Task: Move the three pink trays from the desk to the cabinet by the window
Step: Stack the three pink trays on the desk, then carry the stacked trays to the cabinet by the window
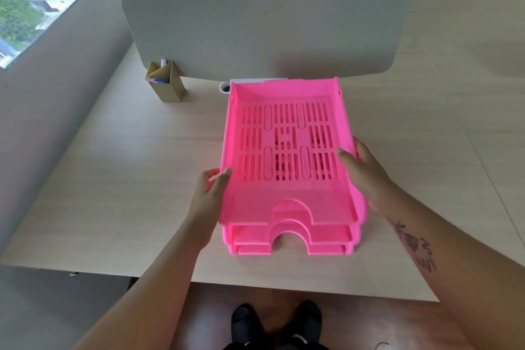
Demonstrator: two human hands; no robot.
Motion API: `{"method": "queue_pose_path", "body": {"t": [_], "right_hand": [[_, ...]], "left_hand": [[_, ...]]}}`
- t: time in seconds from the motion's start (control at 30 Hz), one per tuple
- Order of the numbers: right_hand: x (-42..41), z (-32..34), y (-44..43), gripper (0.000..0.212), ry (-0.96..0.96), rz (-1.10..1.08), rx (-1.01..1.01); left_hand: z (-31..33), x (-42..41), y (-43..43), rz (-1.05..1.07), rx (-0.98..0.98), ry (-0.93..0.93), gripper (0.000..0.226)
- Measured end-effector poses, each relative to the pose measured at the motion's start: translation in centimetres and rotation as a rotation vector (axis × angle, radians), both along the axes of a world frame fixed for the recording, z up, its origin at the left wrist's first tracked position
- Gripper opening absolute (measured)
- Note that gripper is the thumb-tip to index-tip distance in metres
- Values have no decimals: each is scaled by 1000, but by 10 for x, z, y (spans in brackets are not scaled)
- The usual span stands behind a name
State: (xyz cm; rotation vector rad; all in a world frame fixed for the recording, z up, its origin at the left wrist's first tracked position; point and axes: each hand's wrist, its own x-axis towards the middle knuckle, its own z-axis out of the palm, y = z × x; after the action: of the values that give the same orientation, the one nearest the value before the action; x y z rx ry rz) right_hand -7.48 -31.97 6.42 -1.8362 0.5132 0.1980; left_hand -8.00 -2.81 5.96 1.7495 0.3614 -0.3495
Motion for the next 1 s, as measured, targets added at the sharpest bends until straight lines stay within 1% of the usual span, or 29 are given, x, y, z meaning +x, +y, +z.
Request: {"method": "queue_pose_path", "body": {"t": [0.07, 0.1, 0.2, 0.27, 0.37, 0.43, 0.47, 0.53, 0.57, 0.63, 0.67, 0.77, 0.9, 1.0], "right_hand": [[-20, -5, 0, 44, -3, -45, 81], [-33, -8, 2, 38, -4, -73, 129], [-65, -21, 8, 31, 10, -109, 194], [-80, -36, 11, 37, 22, -104, 201], [-91, -58, 13, 61, 105, -78, 248], [-91, -68, 14, 66, 132, -90, 303], [-89, -72, 14, 65, 143, -103, 322], [-84, -74, 15, 57, 152, -113, 351], [-81, -72, 14, 57, 143, -115, 360], [-74, -63, 12, 66, 109, -133, 379], [-70, -56, 12, 69, 81, -143, 384], [-57, -32, 13, 67, 15, -179, 405], [-50, -22, 25, 61, -6, -228, 418], [-48, -14, 41, 59, -14, -223, 408]], "left_hand": [[-13, -19, 4, -32, -63, 26, 63], [-21, -29, 4, -28, -81, 29, 65], [-41, -54, -4, 43, -102, -4, 58], [-49, -60, -10, 93, -116, 11, 60], [-59, -57, -16, 151, -187, 80, 71], [-63, -53, -16, 154, -213, 116, 81], [-63, -52, -16, 147, -216, 122, 81], [-61, -49, -15, 128, -212, 134, 76], [-58, -47, -15, 127, -205, 134, 70], [-47, -40, -16, 119, -175, 123, 57], [-40, -36, -17, 114, -163, 114, 54], [-21, -19, -19, 121, -139, 96, 57], [-10, -6, -10, 157, -182, 78, 55], [-7, -12, 7, 165, -216, 70, 63]]}}
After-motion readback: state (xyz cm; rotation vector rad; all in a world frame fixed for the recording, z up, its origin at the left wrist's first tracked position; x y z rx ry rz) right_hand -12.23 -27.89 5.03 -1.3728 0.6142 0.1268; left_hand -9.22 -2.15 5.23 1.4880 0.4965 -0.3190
